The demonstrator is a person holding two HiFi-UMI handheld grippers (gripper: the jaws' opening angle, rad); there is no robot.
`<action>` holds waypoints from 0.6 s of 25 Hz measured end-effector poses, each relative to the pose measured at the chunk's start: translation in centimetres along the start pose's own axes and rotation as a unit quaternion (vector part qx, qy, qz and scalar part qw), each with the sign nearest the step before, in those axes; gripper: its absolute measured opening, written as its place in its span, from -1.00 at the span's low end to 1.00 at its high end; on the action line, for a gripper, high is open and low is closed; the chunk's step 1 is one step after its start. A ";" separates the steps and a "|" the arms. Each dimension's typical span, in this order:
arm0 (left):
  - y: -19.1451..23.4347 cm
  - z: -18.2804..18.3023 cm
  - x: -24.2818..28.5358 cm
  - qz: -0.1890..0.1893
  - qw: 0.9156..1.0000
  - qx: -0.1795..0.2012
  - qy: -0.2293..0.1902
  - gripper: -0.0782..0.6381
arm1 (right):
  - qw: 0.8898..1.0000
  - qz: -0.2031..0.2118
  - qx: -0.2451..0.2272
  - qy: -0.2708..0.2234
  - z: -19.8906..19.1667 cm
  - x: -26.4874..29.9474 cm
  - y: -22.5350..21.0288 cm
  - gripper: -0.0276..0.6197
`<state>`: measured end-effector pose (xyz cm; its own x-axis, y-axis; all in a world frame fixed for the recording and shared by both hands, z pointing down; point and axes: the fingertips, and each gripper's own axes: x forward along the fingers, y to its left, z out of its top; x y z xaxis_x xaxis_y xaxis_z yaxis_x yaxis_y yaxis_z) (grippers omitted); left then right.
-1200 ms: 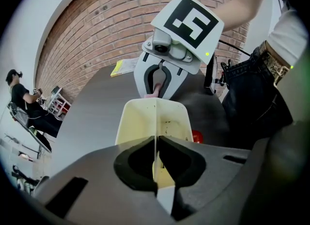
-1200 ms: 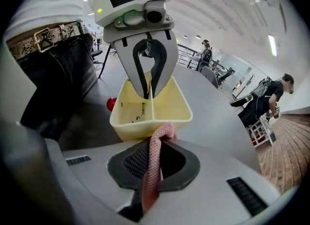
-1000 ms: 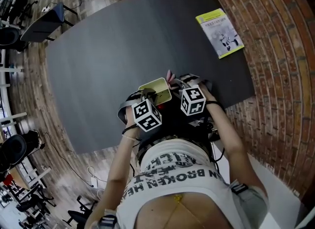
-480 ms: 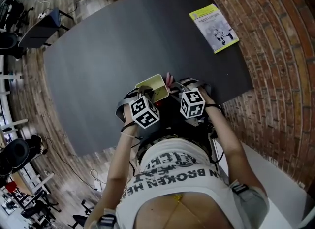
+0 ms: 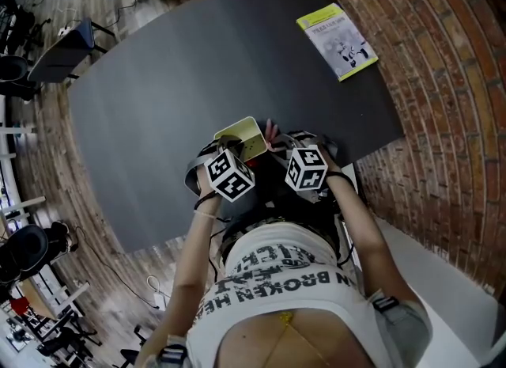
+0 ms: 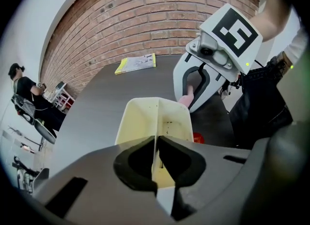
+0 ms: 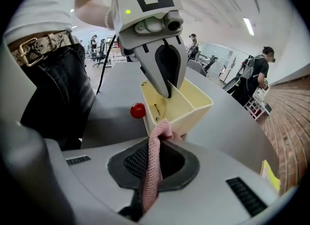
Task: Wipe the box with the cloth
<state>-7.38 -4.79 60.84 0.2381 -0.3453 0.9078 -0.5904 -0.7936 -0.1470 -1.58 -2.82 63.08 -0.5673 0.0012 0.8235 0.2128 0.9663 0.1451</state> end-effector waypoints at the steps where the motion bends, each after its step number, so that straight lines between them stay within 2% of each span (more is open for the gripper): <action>1: 0.0 0.0 0.0 0.002 1.000 -0.007 0.002 -0.70 | 1.000 -0.003 0.011 0.000 0.0 0.0 0.0 -0.86; 4: 0.0 -0.1 0.0 0.006 0.999 -0.032 0.007 -0.70 | 0.999 -0.012 0.033 0.002 0.0 0.1 -0.1 -0.86; 8: -0.1 -0.3 0.0 0.016 0.997 -0.077 0.015 -0.70 | 0.999 -0.008 0.039 0.007 0.3 0.1 0.4 -0.86; 15: -0.2 0.0 0.1 0.049 0.992 -0.116 0.023 -0.70 | 1.000 0.001 -0.006 0.013 1.4 1.0 2.1 -0.86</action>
<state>-7.28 -4.68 61.00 0.1385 -0.3879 0.9112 -0.7715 -0.6192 -0.1463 -2.81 -0.47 63.46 -0.5468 -0.0034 0.8373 0.2240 0.9630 0.1502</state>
